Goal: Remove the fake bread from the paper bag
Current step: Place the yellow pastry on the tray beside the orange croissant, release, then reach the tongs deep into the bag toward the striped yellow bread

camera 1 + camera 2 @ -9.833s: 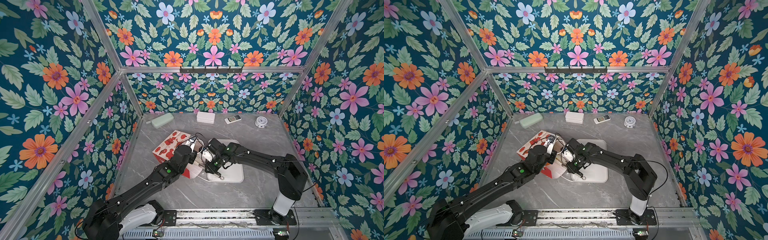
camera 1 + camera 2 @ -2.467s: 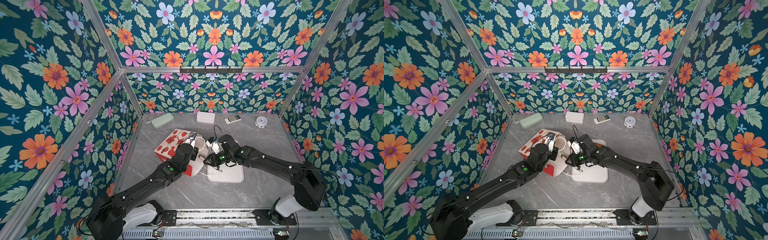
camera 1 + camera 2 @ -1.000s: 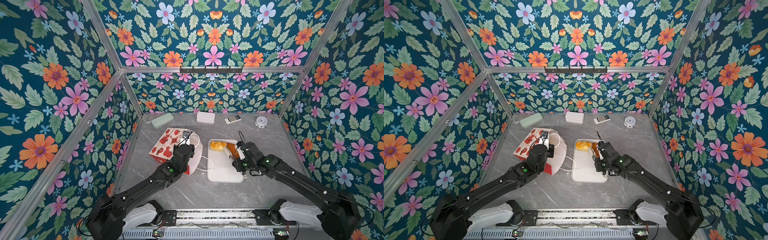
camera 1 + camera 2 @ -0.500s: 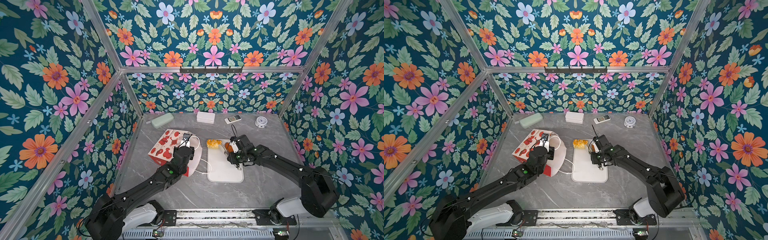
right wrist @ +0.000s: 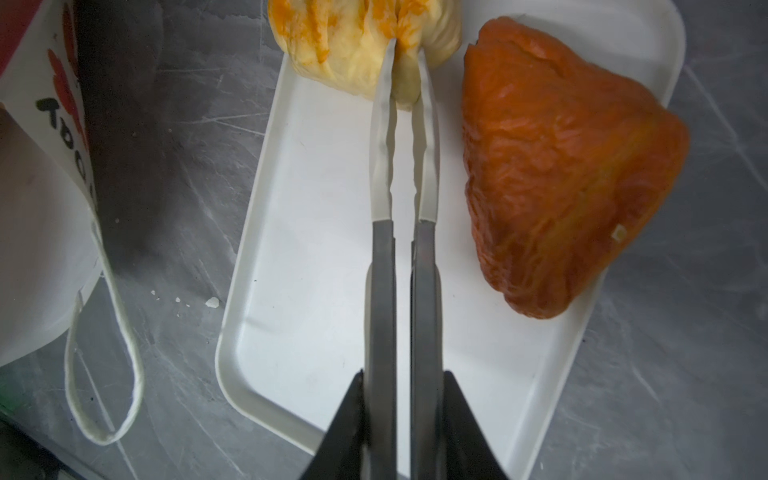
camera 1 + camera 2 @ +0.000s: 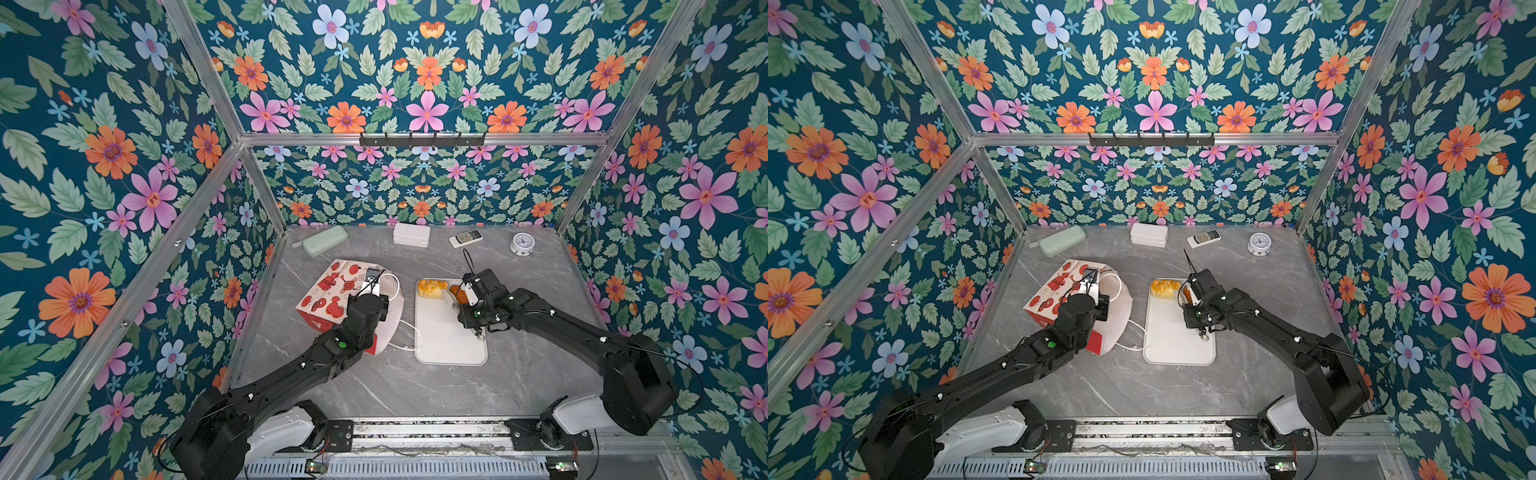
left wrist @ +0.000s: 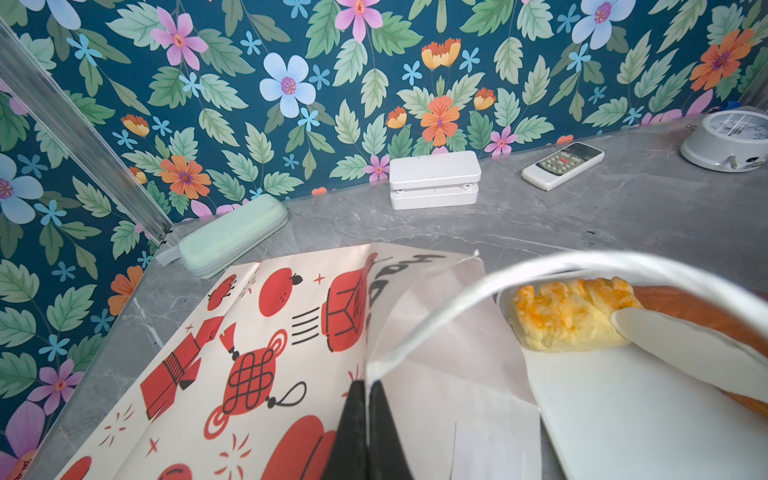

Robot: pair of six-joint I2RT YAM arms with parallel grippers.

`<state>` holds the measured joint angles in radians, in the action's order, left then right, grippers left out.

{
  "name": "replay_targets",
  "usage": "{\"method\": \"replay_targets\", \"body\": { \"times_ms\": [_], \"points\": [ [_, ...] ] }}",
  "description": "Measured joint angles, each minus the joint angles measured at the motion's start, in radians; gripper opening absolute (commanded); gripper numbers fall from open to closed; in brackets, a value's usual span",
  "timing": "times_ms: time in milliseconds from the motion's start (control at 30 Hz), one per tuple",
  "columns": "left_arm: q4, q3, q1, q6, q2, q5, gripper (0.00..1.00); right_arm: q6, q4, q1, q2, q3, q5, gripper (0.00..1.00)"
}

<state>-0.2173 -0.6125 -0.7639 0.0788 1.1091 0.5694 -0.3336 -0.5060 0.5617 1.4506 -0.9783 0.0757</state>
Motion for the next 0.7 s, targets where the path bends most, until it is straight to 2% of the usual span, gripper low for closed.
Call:
{"method": "replay_targets", "body": {
  "times_ms": [167, 300, 500, 700],
  "points": [
    [-0.013, -0.002, 0.0, 0.0, 0.012, -0.003, 0.0, -0.004, 0.0, -0.002, 0.005, 0.005, 0.0, 0.4],
    [-0.014, -0.003, 0.0, 0.0, 0.013, -0.003, 0.0, -0.012, -0.007, -0.002, -0.025, 0.018, -0.001, 0.47],
    [-0.014, -0.007, 0.003, 0.0, 0.013, -0.006, 0.0, -0.03, -0.009, -0.002, -0.078, 0.022, 0.0, 0.49],
    [-0.012, -0.014, 0.004, 0.0, 0.013, -0.011, 0.0, -0.042, -0.042, -0.001, -0.2, 0.036, -0.016, 0.46]
  ]
}}
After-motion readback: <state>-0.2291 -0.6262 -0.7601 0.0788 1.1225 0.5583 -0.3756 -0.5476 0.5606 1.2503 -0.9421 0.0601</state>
